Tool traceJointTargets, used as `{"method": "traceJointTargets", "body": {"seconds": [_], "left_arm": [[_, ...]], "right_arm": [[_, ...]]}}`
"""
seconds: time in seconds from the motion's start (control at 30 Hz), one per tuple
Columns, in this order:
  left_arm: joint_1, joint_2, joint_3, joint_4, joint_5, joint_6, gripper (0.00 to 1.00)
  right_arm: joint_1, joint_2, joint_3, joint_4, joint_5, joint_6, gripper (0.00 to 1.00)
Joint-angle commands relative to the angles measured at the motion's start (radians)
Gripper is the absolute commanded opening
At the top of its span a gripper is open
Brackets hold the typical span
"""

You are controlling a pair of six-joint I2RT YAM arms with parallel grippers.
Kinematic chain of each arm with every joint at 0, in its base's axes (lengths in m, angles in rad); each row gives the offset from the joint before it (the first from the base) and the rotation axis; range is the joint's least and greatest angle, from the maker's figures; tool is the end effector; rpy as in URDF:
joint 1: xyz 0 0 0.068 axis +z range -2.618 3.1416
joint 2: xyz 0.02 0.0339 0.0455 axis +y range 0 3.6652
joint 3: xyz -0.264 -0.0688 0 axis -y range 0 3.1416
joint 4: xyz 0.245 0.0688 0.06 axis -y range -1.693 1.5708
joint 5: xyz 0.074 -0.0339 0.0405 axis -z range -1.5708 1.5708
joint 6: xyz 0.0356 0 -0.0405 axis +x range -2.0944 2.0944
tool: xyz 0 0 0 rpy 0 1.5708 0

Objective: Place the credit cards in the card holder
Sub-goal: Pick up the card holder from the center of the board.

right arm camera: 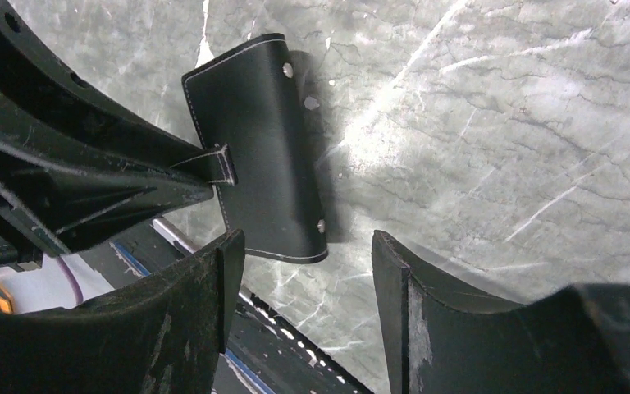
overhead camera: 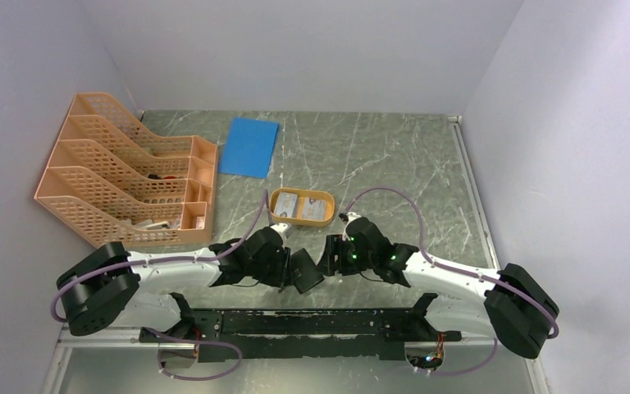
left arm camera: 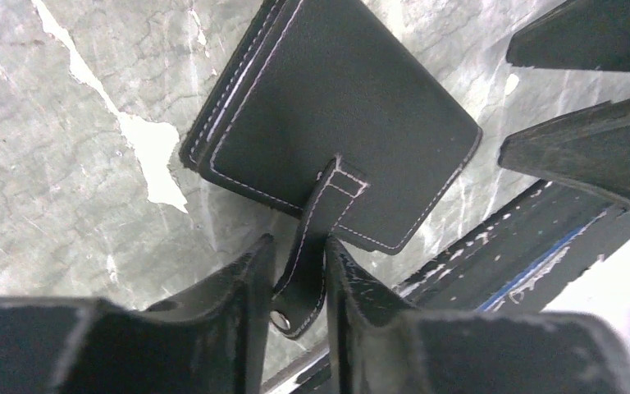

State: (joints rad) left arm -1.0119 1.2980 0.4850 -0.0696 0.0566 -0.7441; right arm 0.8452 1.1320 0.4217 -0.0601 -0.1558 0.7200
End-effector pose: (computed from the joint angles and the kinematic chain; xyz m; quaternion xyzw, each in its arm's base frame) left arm 0.1205 -0.1964 0.1464 0.1351 0.9313 -0.2765 0.1949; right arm 0.1359 0.1616 0.1622 -0.0877 0.9145 0.3247 0.2249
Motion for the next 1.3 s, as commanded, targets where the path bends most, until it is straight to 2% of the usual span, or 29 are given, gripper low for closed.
{"method": "traceJointTargets", "body": {"seconds": [0.0, 0.17, 0.23, 0.57, 0.87, 1.17, 1.27], "left_arm": [[-0.006, 0.023, 0.005, -0.013, -0.015, 0.023, 0.27], [-0.006, 0.030, -0.011, -0.011, -0.009, 0.029, 0.08], [-0.005, 0.036, -0.013, -0.019, -0.012, 0.034, 0.05], [-0.006, 0.061, -0.026, -0.006, -0.014, 0.034, 0.05], [-0.006, 0.083, -0.041, 0.026, -0.006, 0.024, 0.05], [-0.007, 0.094, -0.078, 0.061, 0.001, 0.010, 0.05], [-0.007, 0.098, -0.084, 0.062, 0.006, 0.007, 0.05]], "right_arm": [[0.000, -0.025, -0.016, 0.018, 0.019, 0.016, 0.62], [-0.001, -0.027, -0.029, 0.040, 0.005, 0.027, 0.62], [-0.001, -0.018, -0.035, 0.055, -0.014, 0.038, 0.63], [-0.006, 0.108, -0.070, 0.282, -0.196, 0.112, 0.67], [-0.049, 0.210, -0.147, 0.428, -0.263, 0.209, 0.67], [-0.061, 0.315, -0.251, 0.659, -0.333, 0.309, 0.66], [-0.061, 0.354, -0.283, 0.739, -0.347, 0.330, 0.63]]}}
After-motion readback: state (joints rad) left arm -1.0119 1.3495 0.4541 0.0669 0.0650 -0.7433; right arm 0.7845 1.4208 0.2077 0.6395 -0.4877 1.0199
